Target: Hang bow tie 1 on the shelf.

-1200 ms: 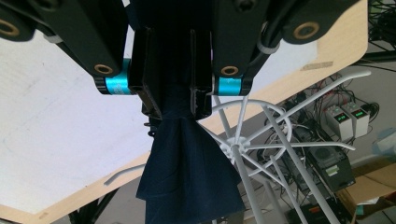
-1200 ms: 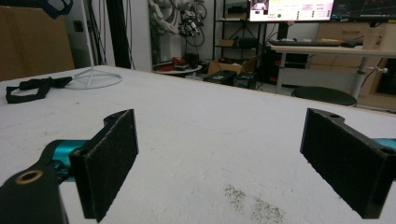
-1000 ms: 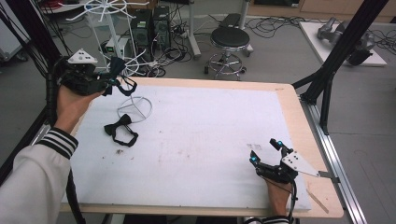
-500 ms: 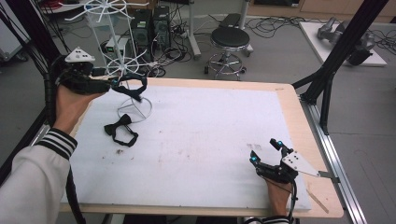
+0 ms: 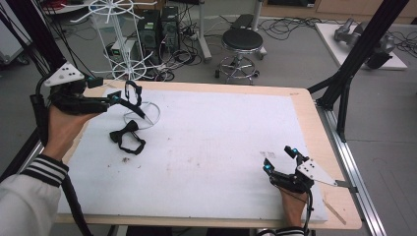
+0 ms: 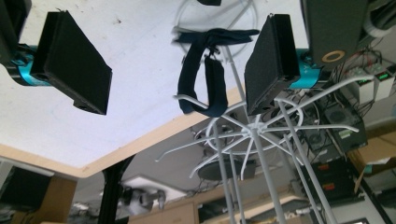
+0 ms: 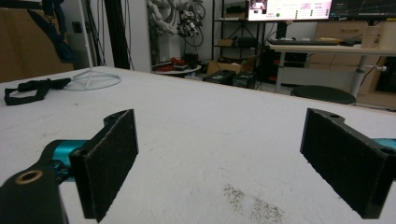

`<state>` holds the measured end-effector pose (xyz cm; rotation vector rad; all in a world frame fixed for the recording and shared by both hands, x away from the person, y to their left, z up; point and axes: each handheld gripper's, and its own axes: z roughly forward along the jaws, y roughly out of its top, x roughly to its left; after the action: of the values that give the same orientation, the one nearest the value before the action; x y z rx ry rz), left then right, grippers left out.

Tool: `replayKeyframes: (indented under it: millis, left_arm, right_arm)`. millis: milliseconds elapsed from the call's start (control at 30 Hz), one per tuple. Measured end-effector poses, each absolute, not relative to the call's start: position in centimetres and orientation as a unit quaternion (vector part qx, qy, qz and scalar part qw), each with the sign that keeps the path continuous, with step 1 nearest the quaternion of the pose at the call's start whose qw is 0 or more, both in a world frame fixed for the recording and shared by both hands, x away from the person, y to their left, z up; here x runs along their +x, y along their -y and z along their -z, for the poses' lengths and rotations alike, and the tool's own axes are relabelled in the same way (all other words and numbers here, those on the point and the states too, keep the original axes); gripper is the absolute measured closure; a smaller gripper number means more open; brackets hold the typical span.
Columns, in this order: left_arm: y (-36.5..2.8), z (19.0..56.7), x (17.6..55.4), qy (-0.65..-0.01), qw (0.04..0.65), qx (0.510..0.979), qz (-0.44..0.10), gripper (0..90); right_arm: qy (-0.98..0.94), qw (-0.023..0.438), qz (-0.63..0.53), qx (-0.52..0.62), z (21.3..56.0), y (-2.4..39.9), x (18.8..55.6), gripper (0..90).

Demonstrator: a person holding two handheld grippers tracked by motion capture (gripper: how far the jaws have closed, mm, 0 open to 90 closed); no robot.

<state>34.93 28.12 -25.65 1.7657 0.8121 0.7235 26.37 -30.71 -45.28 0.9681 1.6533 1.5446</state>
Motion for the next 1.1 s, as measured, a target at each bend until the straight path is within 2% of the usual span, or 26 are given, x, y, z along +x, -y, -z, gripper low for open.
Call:
replayKeyframes:
  millis: [433,1100]
  left_arm:
    - [-28.8,28.9,31.5,-0.292,0.565,0.716,-0.288,20.6]
    - [-29.9,35.3,29.4,-0.302,0.585,0.702,-0.272,16.8]
  right_arm:
    - [-0.631,0.335,-0.592,0.373,45.3,30.7,26.4,10.6]
    - [-0.630,0.339,-0.591,0.372,45.3,30.7,26.3,10.7]
